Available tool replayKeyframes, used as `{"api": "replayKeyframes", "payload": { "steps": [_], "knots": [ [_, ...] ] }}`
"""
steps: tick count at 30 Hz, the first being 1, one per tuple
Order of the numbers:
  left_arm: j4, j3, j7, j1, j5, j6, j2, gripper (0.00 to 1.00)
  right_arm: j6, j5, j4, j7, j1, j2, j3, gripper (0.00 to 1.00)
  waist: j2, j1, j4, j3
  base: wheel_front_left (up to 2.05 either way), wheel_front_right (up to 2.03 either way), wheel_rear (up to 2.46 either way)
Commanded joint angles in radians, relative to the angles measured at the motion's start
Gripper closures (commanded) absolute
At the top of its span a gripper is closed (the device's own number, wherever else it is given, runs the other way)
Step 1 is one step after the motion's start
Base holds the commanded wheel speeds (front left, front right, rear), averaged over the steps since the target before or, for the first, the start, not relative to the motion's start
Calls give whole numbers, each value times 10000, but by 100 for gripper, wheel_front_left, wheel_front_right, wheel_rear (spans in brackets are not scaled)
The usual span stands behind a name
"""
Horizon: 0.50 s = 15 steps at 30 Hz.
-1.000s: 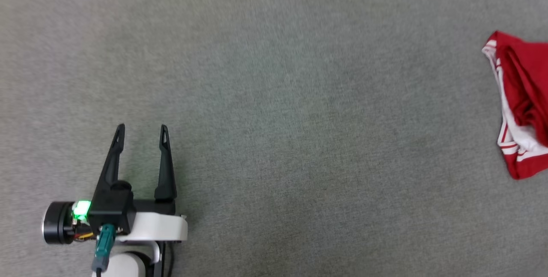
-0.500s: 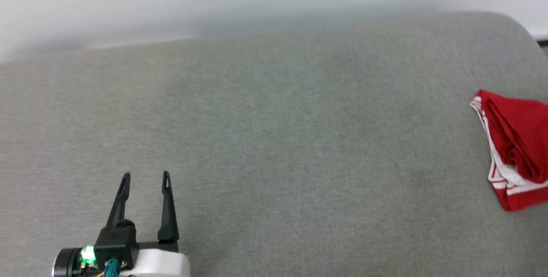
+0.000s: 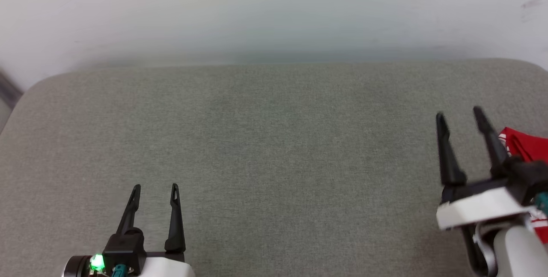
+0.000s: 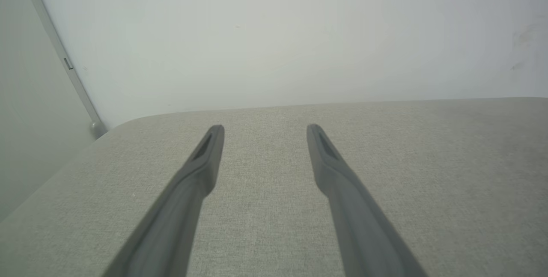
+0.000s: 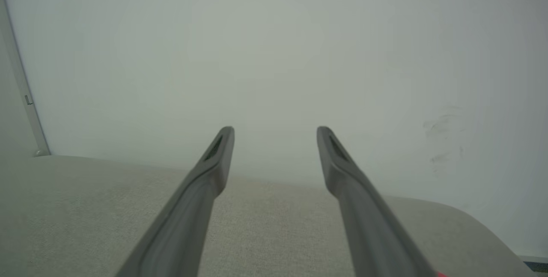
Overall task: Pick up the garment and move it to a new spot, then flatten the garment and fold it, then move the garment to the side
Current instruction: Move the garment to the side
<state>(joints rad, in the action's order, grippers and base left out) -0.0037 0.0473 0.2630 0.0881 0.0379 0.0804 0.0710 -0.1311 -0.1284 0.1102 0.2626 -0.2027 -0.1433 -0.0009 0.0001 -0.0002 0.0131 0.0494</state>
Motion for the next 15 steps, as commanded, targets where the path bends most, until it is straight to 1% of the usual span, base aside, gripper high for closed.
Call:
{"api": "replayKeyframes", "payload": {
  "steps": [1, 8, 15],
  "knots": [
    [36, -25, 19, 59, -50, -10, -25, 0, 8, -45, 12, 21, 423, 103, 57, 0, -1, 2, 123, -116, 0, 0, 0],
    [197, -71, 19, 224, 100, -136, -76, 0, 6, -135, -23, 22, 1847, 541, -204, 0, -1, 2, 269, -394, 0, 0, 0],
    [295, -61, 19, 443, 160, -369, -118, 0, 6, -152, -313, 24, 2691, 798, -623, 0, -1, 2, 334, -615, 0, 0, 0]
  ]
}}
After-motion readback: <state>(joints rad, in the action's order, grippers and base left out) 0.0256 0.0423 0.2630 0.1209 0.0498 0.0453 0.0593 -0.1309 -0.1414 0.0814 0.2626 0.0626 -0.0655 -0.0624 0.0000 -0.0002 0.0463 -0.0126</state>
